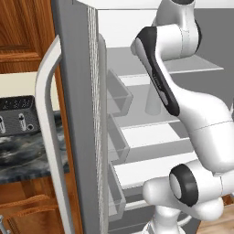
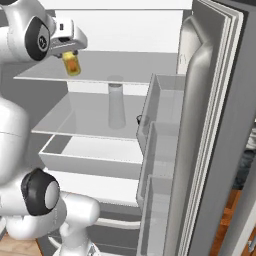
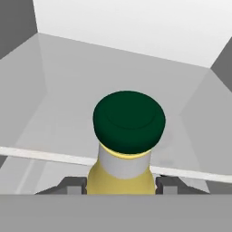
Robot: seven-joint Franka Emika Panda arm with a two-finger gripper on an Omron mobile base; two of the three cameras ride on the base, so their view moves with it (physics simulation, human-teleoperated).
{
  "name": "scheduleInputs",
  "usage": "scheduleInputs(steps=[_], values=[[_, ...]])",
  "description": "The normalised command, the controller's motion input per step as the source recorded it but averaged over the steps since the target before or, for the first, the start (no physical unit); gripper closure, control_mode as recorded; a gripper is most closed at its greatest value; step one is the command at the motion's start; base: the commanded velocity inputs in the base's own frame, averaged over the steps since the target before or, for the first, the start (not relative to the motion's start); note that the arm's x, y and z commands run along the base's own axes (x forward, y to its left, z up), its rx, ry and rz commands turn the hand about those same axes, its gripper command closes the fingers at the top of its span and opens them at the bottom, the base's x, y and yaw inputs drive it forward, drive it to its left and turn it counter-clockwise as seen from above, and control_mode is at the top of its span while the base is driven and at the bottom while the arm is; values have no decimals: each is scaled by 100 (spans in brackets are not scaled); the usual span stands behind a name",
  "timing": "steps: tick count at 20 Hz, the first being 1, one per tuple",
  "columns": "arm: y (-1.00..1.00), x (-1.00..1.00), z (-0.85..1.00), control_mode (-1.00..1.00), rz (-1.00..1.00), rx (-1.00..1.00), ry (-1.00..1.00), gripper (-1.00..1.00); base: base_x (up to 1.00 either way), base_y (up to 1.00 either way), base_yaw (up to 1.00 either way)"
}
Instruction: Place the condiment bottle and mustard from the counter to the top shelf of the fridge. If the existing items in the fridge are on the top shelf, move them to other shelves.
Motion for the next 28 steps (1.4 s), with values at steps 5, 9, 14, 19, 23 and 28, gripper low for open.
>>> scheduleInputs(steps=[5, 9, 14, 19, 23, 28], values=[[-7, 83, -25, -100, 0, 1, 0, 100, 0, 0, 0], [-14, 50, -36, -100, 0, 7, -2, 100, 0, 0, 0], [-8, 46, -38, -100, 0, 8, -2, 100, 0, 0, 0], [-4, 47, -32, -100, 0, 4, -2, 100, 0, 0, 0], [0, 57, -2, -100, 0, 2, 0, 100, 0, 0, 0], [0, 60, -22, -100, 0, 0, 0, 100, 0, 0, 0]])
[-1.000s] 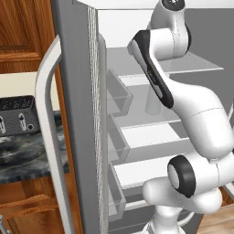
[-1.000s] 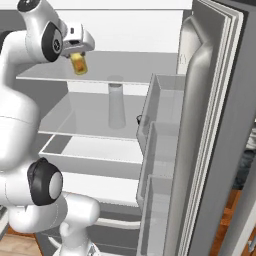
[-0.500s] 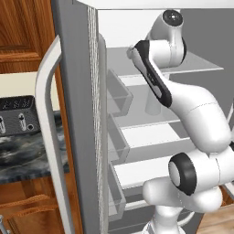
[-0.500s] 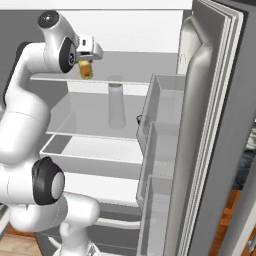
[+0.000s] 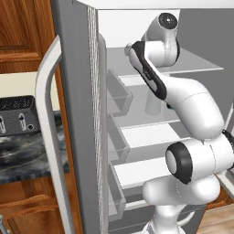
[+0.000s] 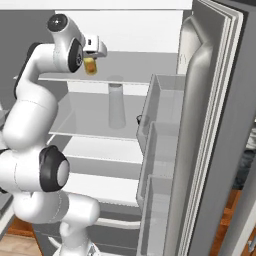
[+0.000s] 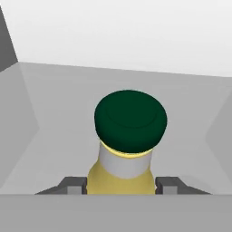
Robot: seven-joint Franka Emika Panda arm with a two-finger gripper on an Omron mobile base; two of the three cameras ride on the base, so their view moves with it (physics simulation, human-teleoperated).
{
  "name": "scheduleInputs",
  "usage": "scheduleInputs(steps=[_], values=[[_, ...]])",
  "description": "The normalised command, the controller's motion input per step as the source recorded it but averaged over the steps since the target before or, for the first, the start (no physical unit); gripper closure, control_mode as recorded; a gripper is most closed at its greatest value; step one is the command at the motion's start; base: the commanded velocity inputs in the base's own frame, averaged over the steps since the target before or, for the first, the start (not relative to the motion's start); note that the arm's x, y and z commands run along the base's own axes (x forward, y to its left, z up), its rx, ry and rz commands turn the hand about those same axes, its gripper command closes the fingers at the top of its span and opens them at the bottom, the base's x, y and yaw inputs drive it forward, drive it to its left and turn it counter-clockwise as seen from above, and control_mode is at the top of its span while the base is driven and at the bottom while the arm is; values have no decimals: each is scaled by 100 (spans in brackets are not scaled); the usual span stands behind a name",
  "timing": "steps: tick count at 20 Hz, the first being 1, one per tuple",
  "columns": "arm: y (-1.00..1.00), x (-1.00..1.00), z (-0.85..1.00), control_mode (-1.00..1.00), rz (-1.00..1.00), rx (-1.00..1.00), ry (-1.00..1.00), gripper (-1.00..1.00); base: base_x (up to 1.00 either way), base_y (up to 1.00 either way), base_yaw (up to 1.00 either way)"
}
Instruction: Place the condiment bottle and mustard from the counter to the top shelf of the fridge. If the existing items in the fridge are on the top shelf, move them to other shelves.
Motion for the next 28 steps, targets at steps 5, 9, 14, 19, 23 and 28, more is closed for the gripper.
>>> scheduleInputs(steps=[5, 9, 14, 19, 23, 28], values=[[0, 37, -44, -100, 0, 0, 0, 100, 0, 0, 0], [0, 19, -16, -100, 0, 0, 0, -100, 0, 0, 0], [0, 1, -2, -100, 0, 0, -1, -100, 0, 0, 0], [0, -3, 0, -100, 0, 0, -3, -100, 0, 0, 0], [0, -21, 0, -100, 0, 0, -14, -100, 0, 0, 0], [0, -80, 0, -100, 0, 0, -25, -100, 0, 0, 0]])
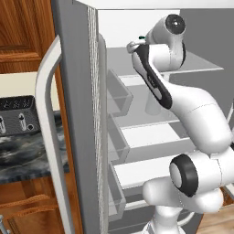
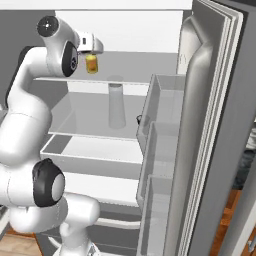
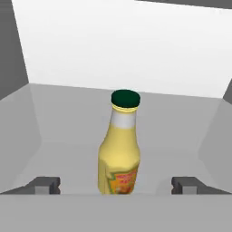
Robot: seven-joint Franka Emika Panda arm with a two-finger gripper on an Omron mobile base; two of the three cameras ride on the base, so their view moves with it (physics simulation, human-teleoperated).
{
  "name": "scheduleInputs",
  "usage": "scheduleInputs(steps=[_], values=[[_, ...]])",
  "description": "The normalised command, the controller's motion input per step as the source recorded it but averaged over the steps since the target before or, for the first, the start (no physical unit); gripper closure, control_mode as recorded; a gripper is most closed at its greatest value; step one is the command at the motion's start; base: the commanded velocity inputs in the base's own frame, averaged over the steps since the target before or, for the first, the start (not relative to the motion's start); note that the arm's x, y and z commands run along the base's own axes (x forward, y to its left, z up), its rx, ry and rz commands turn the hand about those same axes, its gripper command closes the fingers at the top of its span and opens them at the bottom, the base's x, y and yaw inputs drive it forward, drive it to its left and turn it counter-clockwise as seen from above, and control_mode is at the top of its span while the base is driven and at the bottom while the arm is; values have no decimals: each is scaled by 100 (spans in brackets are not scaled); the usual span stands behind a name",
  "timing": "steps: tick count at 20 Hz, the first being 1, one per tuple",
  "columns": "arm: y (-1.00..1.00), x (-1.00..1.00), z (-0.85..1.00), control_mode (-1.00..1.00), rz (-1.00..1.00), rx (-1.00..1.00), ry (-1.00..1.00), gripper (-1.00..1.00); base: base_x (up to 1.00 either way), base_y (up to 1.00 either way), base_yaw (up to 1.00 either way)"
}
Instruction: Place the condiment bottle and mustard from the counter to the top shelf of the fridge. If the existing items in the fridge are on the top shelf, move them to other shelves.
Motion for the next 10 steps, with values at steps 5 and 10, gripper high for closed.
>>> scheduleInputs(steps=[5, 10], values=[[0, -100, 3, -100, -2, 1, -31, -100, 0, 0, 0], [0, -100, 25, -100, -6, 7, -3, -100, 0, 0, 0]])
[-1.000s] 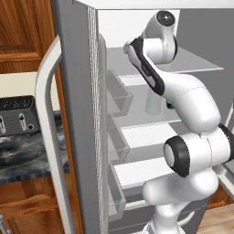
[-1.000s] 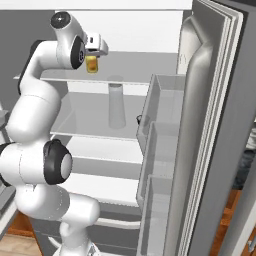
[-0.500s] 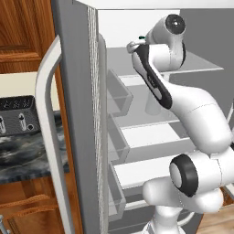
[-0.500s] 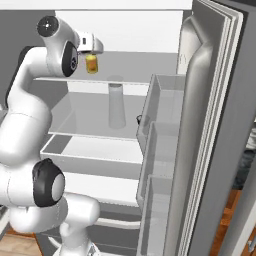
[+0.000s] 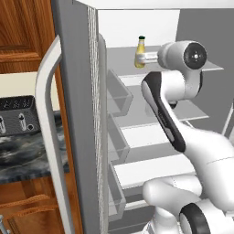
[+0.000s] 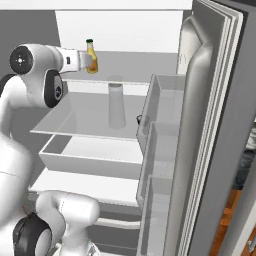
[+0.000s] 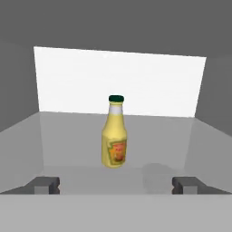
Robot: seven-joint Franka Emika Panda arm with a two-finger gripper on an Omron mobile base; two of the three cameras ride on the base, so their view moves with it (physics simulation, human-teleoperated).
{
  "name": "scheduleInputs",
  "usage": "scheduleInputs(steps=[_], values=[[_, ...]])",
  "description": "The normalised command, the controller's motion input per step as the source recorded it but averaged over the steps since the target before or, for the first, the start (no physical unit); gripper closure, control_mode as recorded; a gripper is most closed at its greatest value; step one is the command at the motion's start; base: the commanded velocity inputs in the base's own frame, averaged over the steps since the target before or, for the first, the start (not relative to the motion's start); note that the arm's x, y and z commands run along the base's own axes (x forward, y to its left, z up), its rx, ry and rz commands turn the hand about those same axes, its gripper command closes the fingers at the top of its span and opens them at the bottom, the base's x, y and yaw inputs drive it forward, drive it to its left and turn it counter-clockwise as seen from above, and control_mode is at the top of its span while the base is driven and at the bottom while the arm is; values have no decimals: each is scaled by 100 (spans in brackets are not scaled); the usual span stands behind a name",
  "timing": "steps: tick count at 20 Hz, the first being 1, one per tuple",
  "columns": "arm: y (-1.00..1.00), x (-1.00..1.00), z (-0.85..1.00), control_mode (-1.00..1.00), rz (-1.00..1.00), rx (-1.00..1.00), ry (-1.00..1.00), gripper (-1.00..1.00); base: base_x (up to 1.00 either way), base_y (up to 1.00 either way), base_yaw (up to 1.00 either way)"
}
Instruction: Place the condiment bottle and mustard from the counter to the top shelf of the fridge. If the existing items in the fridge are on the top shelf, move them to other shelves.
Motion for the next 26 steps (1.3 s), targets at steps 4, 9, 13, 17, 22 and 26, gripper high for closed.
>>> scheduleInputs(steps=[4, 9, 13, 17, 22, 26], values=[[-6, -100, 5, -100, -7, 16, 12, -100, 0, 0, 0], [-11, -100, -1, -100, -7, 16, 35, -100, 0, 0, 0], [-26, -100, -35, -100, -2, 14, 32, -100, 0, 0, 0], [-25, -100, -78, -100, -5, 9, 27, -100, 0, 0, 0], [-5, -61, -51, -100, -2, 0, 1, -100, 0, 0, 0], [0, -29, -24, -100, 0, -2, -11, -100, 0, 0, 0]])
